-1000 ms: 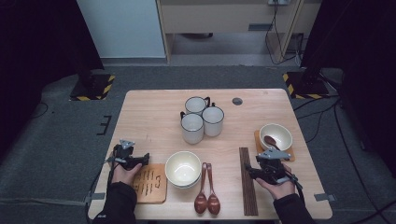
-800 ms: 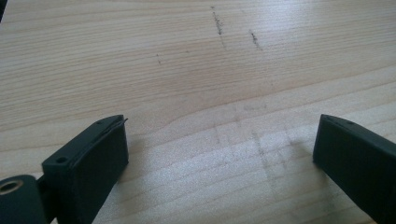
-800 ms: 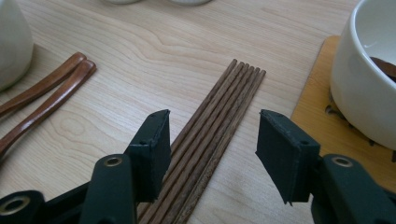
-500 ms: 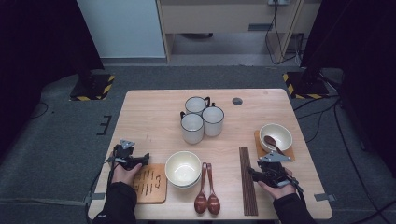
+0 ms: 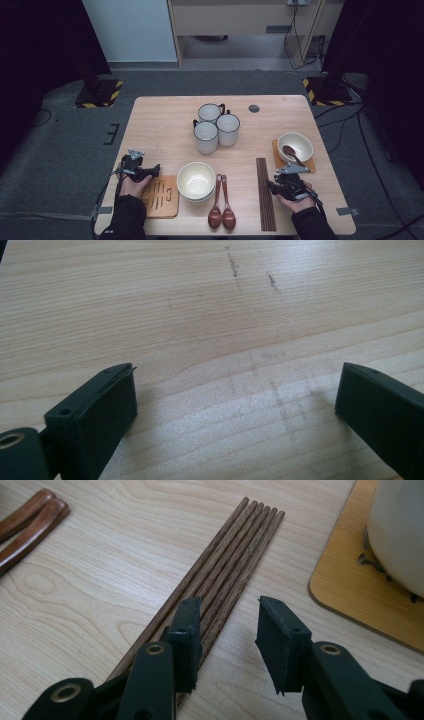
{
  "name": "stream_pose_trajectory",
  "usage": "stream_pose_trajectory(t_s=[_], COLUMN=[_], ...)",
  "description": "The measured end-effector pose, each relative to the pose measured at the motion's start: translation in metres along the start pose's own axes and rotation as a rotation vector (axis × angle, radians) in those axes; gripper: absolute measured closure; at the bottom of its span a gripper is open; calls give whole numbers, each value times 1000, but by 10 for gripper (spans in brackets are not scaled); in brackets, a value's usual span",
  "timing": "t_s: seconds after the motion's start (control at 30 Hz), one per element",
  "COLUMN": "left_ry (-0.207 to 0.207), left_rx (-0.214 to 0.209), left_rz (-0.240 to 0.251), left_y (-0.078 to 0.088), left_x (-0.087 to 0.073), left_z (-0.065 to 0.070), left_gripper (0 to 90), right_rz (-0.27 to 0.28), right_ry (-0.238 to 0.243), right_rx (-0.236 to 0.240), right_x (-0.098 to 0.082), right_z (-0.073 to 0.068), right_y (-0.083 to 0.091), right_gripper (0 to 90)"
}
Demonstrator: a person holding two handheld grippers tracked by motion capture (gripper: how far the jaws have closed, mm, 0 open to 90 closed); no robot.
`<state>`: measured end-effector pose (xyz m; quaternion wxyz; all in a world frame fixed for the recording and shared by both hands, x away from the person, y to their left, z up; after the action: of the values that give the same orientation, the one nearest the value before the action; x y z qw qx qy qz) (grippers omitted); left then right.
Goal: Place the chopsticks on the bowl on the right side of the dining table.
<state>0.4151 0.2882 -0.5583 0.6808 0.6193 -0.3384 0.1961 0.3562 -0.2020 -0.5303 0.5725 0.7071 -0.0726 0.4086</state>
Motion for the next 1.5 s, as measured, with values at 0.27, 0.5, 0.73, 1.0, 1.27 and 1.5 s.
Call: stream_pose_trajectory(t_s=[0.27, 0.5, 0.73, 1.0, 1.27, 1.5], left_ry=[0, 1, 1, 0, 1, 1], left_rx=[0, 0, 0, 1, 1, 1], left_rz=[0, 1, 0, 0, 0, 0], left_y=[0, 0, 0, 0, 0, 0], left_x=[0, 0, 0, 0, 0, 0], left_z=[0, 0, 0, 0, 0, 0], left_gripper=[20, 20, 19, 19, 18, 19], right_rz=[-27, -44, -61, -78, -85, -97], right_ry=[-14, -10, -7, -1, 5, -4], right_rx=[5, 12, 19, 24, 15, 6], right_x=[-2, -3, -3, -3, -3, -4], right_z=[0, -1, -3, -3, -3, 0], right_y=[-3, -5, -7, -7, -8, -6], right_gripper=[641, 673, 709, 770, 798, 824])
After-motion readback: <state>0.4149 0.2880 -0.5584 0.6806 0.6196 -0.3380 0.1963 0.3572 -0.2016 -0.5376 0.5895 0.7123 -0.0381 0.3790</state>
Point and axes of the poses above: each handheld gripper's, and its own axes: y roughly backward along the jaws, x roughly out of its top, z roughly to its right, the point moved 3 cm from there along -y, roughly forward along the jaws, and after that the axes turned 1 degree about y, right-handed, at the moved point
